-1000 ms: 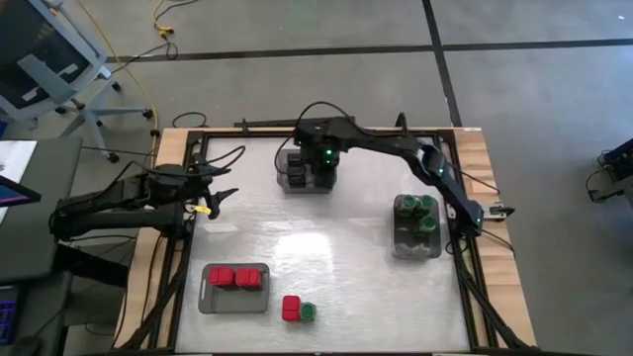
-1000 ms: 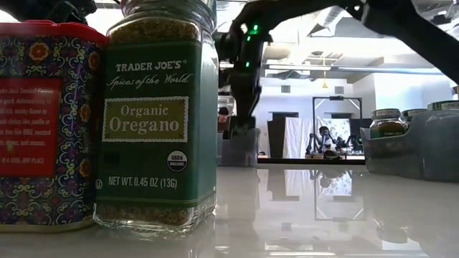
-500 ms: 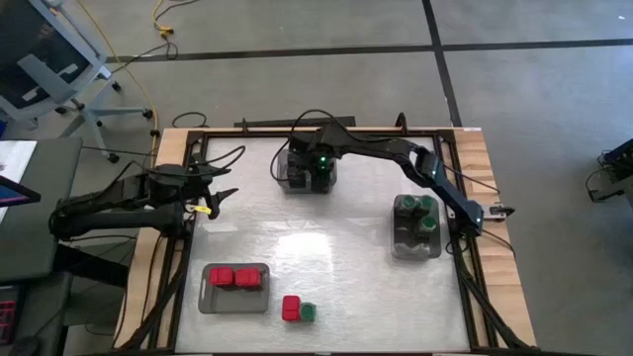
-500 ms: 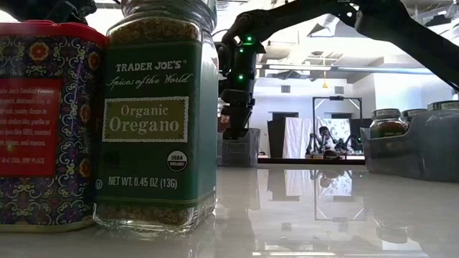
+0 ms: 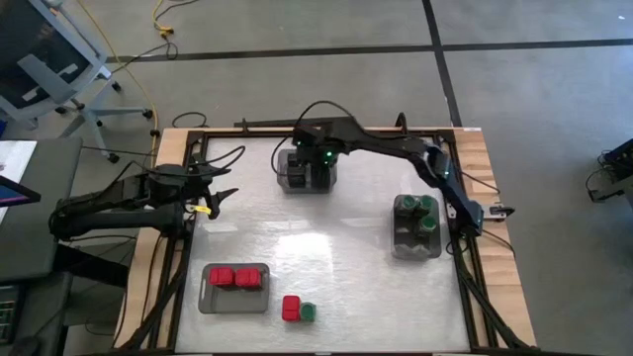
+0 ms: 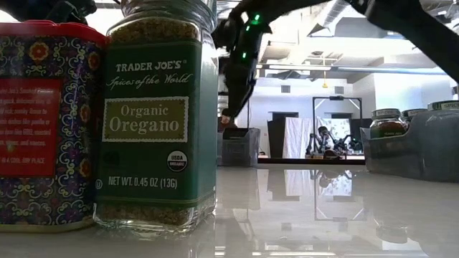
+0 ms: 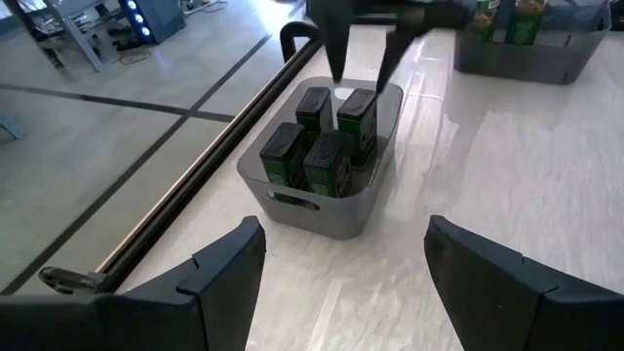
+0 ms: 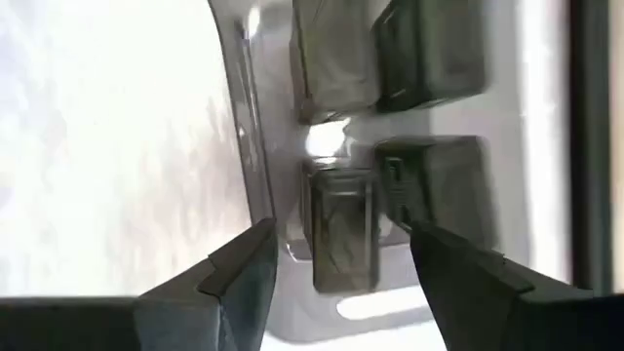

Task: Sort spices by type
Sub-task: Put the red seasoning can into the bottom black transparent bin

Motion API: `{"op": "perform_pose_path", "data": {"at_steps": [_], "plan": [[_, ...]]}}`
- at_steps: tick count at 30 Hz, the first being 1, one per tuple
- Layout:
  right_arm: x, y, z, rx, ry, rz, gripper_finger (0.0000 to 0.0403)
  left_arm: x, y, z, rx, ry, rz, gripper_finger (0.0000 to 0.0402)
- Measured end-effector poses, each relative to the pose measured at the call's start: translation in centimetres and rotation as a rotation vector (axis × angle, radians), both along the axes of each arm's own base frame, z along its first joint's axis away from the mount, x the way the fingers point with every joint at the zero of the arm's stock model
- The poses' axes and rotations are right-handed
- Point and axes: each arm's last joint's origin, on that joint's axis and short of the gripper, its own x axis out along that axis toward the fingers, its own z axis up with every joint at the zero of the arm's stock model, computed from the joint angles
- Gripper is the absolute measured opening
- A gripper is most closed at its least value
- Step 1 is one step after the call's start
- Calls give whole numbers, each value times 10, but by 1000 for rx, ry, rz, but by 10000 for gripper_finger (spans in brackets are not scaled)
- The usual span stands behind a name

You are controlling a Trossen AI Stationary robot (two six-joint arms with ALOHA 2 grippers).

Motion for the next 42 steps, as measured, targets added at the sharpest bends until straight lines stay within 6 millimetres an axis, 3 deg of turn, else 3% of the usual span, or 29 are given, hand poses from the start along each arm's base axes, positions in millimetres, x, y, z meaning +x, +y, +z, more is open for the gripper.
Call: {"op": "perform_pose_path", "data": {"at_steps": [7, 12, 18, 26, 31, 42], "plan": [[-24, 5, 55, -4, -129, -99, 259, 0, 0, 0, -1, -2, 0, 267], [-38, 13, 76, 19, -176, -180, 259, 0, 0, 0, -13, -10, 5, 267], [-56, 36, 60, 66, -135, -236, 259, 0, 0, 1, -79, -53, 35, 267], [-90, 72, 41, 108, -360, -416, 259, 0, 0, 1, -91, -59, 40, 268], [-120, 96, 32, 101, -414, -584, 259, 1, 0, 2, -134, -98, 67, 269], [-153, 148, 35, 88, -504, -674, 259, 0, 1, 2, -186, -132, 104, 343]]}}
